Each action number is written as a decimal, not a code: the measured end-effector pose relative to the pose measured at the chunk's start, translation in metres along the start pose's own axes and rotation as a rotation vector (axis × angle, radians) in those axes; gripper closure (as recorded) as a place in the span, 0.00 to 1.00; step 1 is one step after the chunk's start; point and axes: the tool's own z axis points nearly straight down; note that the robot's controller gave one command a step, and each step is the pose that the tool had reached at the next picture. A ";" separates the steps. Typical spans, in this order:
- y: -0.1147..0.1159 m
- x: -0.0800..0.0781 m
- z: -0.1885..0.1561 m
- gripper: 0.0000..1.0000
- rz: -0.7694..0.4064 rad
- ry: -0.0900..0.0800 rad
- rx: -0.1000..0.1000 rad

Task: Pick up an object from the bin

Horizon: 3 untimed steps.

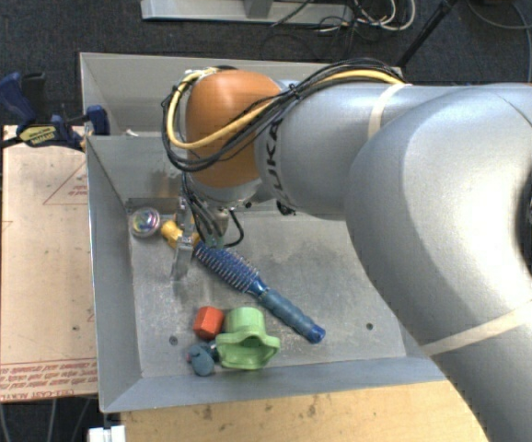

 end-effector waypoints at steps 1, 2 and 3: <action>0.002 -0.002 -0.005 1.00 0.001 -0.007 -0.005; 0.002 -0.010 -0.051 1.00 0.039 -0.013 -0.007; 0.001 -0.009 -0.048 0.00 0.041 -0.008 -0.005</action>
Offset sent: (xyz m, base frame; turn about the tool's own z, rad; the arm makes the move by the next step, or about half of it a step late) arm 0.0000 0.0000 0.0000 0.0000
